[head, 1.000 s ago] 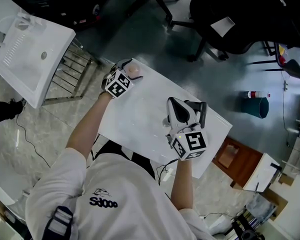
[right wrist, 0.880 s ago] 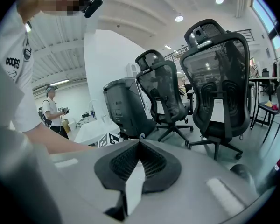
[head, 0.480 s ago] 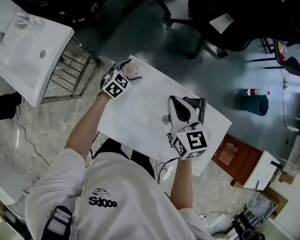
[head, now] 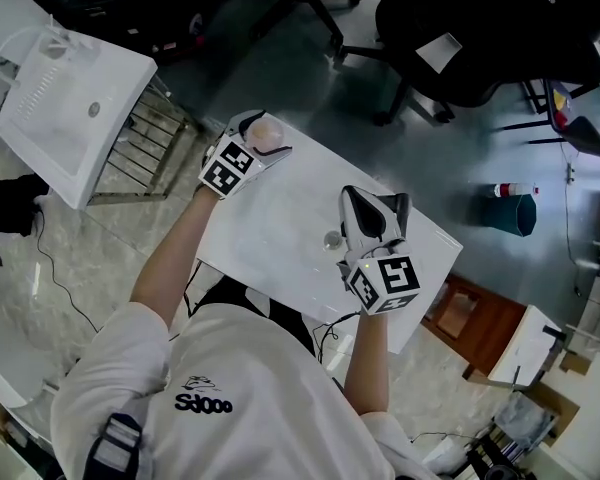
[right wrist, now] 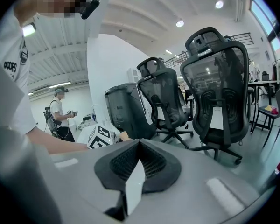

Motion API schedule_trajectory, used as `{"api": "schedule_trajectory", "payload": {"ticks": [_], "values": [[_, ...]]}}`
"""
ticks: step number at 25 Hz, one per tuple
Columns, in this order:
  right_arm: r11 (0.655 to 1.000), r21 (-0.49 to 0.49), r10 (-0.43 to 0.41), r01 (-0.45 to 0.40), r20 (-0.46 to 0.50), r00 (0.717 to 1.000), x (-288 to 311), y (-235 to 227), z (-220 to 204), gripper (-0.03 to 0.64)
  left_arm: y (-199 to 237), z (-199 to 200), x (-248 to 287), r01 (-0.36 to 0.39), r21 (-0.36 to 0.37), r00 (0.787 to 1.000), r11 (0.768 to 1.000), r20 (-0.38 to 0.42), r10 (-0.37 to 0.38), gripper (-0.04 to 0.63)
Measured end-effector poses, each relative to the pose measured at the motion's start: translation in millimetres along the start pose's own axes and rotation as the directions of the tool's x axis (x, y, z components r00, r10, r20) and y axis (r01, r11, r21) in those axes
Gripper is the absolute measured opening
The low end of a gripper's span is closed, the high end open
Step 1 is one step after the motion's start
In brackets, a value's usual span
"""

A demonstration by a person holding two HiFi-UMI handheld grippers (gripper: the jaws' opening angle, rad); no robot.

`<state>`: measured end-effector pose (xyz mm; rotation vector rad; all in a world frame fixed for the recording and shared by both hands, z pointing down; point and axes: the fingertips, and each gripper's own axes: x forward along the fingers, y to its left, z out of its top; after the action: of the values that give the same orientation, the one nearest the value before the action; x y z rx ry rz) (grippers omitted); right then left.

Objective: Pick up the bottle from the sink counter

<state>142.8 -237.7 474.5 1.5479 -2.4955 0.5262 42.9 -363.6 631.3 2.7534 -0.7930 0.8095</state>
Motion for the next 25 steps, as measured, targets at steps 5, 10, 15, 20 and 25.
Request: {"api": "schedule_trajectory", "payload": {"ticks": [5,10,15,20,25], "values": [[1.000,-0.015,0.012,-0.012,0.031,0.999,-5.6,6.0,15.8,0.011,-10.6,37.8,-29.6,0.000,0.030,0.999,1.000,0.050,-0.002,0.397],[0.998,-0.059,0.032,-0.029,0.048,0.998,-11.8,14.4,28.5,0.011,-23.3,64.2,-58.1,-0.006,0.046,0.995,0.999,0.098,0.002,0.396],[0.996,-0.080,0.032,-0.026,0.076,0.997,-21.5,13.9,42.3,0.011,-34.7,84.4,-83.6,-0.017,0.050,0.990,0.999,0.139,0.010,0.397],[0.995,-0.103,0.025,-0.015,0.095,0.995,-30.1,12.4,55.8,0.011,-45.9,110.1,-113.2,-0.021,0.051,0.978,0.998,0.208,0.010,0.397],[0.985,-0.170,0.016,0.004,0.111,0.994,-34.7,18.0,71.1,0.011,-55.2,125.5,-140.7,-0.027,0.057,0.970,0.998,0.243,0.013,0.397]]}}
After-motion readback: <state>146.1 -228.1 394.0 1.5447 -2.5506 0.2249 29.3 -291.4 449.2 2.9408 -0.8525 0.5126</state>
